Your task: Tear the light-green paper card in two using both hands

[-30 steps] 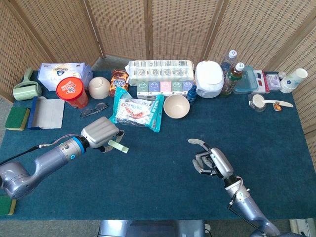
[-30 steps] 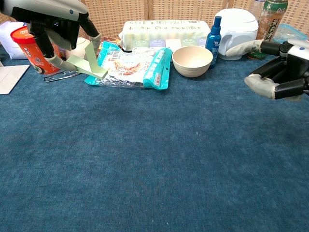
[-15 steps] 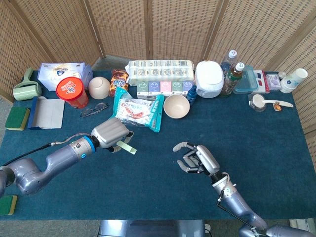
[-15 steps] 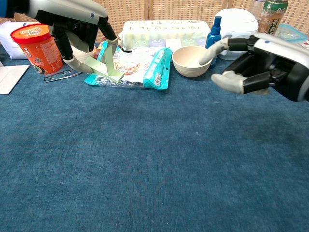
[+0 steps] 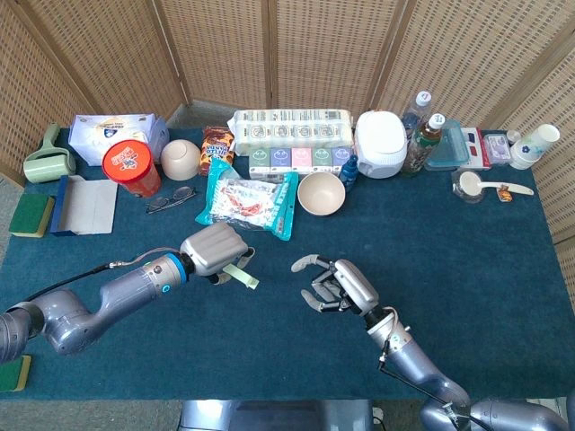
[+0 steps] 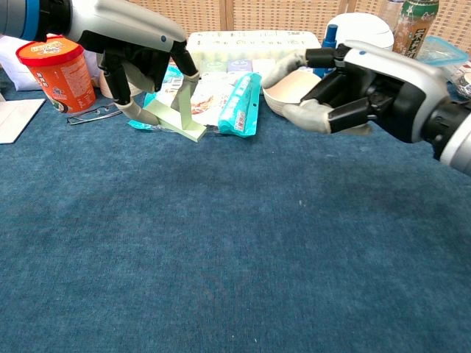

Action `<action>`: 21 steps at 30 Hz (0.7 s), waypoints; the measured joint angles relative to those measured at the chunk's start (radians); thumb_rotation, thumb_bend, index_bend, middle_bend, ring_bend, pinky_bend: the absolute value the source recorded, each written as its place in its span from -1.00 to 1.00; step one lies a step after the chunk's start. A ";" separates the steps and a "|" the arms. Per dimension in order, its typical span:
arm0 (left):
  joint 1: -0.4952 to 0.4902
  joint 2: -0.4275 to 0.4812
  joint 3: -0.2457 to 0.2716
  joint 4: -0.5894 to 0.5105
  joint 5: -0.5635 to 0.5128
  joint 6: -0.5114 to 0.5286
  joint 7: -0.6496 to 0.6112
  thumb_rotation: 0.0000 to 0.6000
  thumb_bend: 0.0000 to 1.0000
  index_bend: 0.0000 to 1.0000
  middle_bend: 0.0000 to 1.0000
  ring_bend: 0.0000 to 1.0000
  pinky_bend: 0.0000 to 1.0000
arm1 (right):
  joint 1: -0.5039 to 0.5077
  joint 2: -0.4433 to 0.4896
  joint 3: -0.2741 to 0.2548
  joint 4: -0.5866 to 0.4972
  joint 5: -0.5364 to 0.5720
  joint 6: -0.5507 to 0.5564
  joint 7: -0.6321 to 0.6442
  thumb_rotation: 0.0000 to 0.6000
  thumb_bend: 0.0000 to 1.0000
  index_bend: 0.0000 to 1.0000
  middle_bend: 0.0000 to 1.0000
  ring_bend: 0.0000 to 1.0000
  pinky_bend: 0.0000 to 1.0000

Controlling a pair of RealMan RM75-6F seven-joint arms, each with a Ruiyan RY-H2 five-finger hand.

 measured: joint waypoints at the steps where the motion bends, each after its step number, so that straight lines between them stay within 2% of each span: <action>1: -0.003 -0.002 0.001 -0.001 -0.003 0.001 0.002 1.00 -0.24 0.43 1.00 1.00 1.00 | 0.004 -0.001 0.001 -0.003 0.003 -0.004 -0.002 1.00 -0.16 -0.31 0.95 1.00 1.00; 21: -0.068 -0.030 0.020 -0.008 -0.080 0.011 0.041 1.00 -0.24 0.43 1.00 1.00 1.00 | 0.074 -0.040 0.003 -0.045 0.037 -0.066 -0.074 1.00 -0.16 -0.35 0.91 1.00 1.00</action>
